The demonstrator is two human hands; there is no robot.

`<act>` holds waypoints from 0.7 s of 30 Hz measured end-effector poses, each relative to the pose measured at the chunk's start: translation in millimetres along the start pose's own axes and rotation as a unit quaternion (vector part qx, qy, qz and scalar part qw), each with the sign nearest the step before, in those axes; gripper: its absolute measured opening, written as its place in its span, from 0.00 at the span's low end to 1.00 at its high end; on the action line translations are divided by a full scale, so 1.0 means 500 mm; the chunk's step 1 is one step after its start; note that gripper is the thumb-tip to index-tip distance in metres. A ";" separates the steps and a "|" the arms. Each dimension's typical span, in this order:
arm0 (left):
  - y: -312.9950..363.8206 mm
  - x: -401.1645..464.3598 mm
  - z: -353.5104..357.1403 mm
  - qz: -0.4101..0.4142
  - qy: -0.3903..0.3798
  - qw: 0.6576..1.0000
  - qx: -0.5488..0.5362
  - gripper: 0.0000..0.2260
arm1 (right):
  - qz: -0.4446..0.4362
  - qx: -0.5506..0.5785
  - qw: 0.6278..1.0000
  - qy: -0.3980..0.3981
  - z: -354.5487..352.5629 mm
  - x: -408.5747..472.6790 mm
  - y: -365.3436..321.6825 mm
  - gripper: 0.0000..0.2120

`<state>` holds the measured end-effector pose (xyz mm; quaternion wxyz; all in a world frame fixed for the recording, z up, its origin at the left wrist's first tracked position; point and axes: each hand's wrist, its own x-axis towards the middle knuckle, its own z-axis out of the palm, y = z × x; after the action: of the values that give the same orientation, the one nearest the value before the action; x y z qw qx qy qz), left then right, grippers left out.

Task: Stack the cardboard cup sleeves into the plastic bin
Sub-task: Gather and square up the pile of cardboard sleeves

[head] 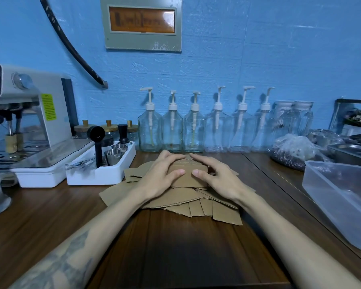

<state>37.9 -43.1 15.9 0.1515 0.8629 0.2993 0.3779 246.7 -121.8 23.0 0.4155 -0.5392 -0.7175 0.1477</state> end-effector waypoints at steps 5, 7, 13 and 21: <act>-0.005 -0.004 0.001 0.005 0.003 1.000 0.019 0.24 | -0.008 -0.091 0.996 0.012 0.000 0.001 0.002 0.25; -0.007 -0.006 0.001 0.003 0.003 1.000 0.017 0.25 | -0.014 -0.092 0.995 0.027 0.001 0.001 0.002 0.26; 0.000 -0.005 -0.005 0.008 0.033 0.999 0.005 0.21 | -0.002 -0.043 0.998 0.043 -0.002 0.004 0.003 0.25; 0.004 -0.010 -0.007 0.007 0.047 0.999 -0.012 0.22 | 0.004 -0.022 0.999 0.040 -0.007 0.010 0.010 0.21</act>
<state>33.3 -47.5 16.5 0.1446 0.8442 0.2957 0.4230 252.2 -116.6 24.1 0.4312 -0.5565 -0.7013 0.1122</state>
